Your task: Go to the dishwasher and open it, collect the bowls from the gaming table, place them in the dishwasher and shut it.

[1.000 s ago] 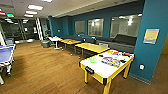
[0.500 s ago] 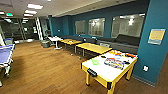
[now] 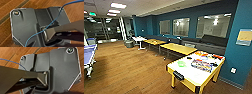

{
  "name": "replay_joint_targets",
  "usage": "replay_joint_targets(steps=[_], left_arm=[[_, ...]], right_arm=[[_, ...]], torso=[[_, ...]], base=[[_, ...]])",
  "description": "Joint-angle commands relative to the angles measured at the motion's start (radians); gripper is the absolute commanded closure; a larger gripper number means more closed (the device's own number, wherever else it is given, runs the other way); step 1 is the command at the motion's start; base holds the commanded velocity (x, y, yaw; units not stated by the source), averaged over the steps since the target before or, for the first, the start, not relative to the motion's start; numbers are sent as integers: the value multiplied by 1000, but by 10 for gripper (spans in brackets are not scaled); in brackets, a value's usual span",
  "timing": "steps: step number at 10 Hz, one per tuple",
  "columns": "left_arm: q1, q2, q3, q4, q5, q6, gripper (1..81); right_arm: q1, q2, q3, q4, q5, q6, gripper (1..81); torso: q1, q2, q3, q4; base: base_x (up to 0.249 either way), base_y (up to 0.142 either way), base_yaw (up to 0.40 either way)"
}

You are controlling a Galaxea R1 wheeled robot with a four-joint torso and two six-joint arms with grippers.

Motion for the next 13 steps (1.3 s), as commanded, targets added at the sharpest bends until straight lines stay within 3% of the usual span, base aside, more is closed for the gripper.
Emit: replay_joint_targets(steps=[1,13], left_arm=[[-46,1,3,14,42,7,10],[-46,1,3,14,42,7,10]], right_arm=[[57,-4,4,-7,-49,-2,10],[59,0,4,-10,-49,-2,10]], torso=[[0,0,0,0],[1,0,0,0]], base=[[170,0,0],[159,0,0]])
